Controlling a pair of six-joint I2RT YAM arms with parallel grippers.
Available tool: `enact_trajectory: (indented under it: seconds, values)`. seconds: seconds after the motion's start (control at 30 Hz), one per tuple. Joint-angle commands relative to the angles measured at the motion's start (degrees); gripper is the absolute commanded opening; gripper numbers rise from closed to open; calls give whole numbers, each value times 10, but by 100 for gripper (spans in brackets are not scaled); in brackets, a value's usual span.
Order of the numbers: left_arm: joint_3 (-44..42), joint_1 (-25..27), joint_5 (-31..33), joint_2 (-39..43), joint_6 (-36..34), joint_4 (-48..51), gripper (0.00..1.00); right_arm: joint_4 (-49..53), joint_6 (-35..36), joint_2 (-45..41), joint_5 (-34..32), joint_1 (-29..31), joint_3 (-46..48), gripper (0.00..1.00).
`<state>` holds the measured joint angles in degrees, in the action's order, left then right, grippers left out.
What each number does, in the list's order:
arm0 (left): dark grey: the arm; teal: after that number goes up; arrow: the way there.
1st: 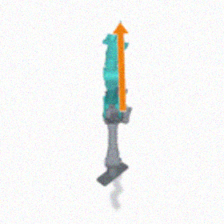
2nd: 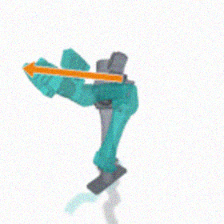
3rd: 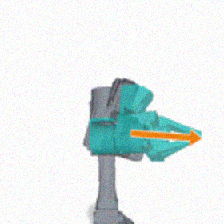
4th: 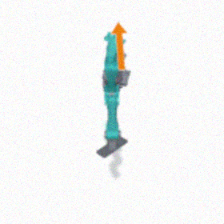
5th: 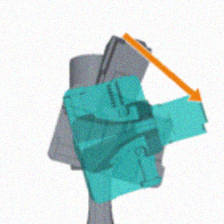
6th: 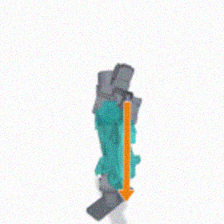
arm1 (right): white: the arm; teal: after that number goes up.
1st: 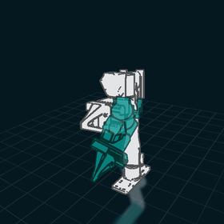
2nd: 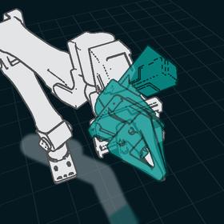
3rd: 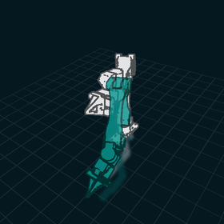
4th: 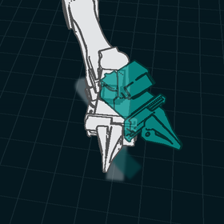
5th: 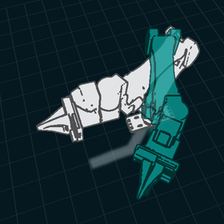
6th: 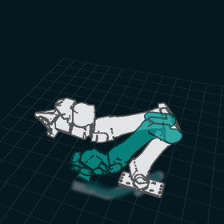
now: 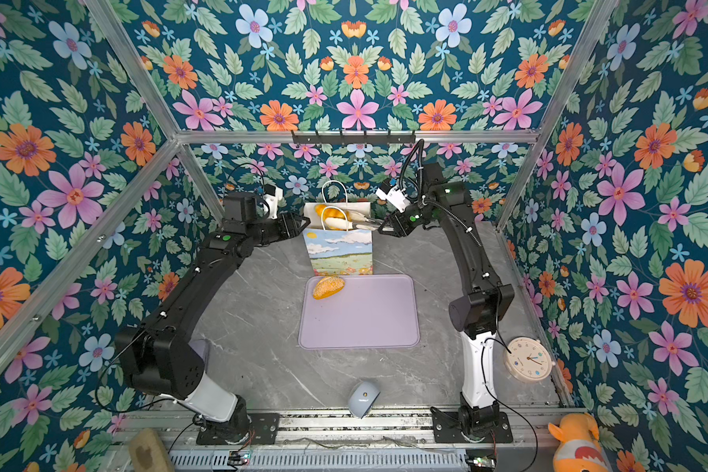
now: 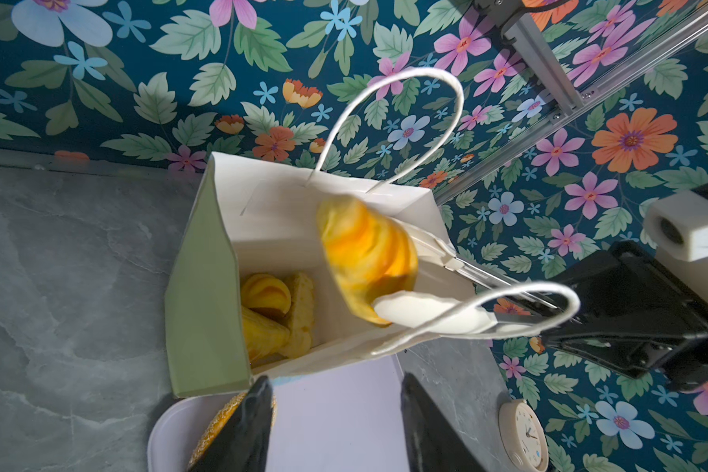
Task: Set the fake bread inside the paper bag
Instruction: 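Lower the croissant into the bag with the tongs in right gripper, then open the tongs and withdraw right gripper from the bag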
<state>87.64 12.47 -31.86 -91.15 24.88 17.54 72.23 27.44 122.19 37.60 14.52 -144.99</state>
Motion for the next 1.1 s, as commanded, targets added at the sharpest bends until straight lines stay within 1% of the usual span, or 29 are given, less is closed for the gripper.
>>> enact_trajectory:
  seconds: [0.0, 0.2, 0.43, 0.5, 0.6, 0.7, 0.87, 0.97, 1.07]
  values:
    - [-1, 0, 1, 0, -5, -17, 52, 0, 1, -6, -8, 2, -4, 45]
    - [-5, 0, 4, 6, -4, -16, 52, -2, -5, -16, -10, 3, -4, 50]
    - [-8, 0, 7, 11, -4, -9, 52, 1, -21, -39, -23, 3, -7, 51]
    - [-9, 0, 8, 13, -4, -9, 52, 1, -32, -48, -33, 3, -6, 51]
    - [-10, 0, 7, 18, -4, -11, 52, -7, -64, -67, -69, 2, -8, 49]
    - [-17, -1, 8, 25, -4, -15, 52, -6, -85, -95, -71, 1, -2, 49]
    - [-31, -1, 12, 41, -3, -26, 52, -31, -133, -165, -84, 1, 59, 48]
    - [-58, -1, 14, 60, 2, -49, 52, -36, -162, -210, -99, 1, 98, 48]
    - [-85, -1, 15, 79, 2, -64, 52, -36, -193, -260, -100, 2, 146, 48]
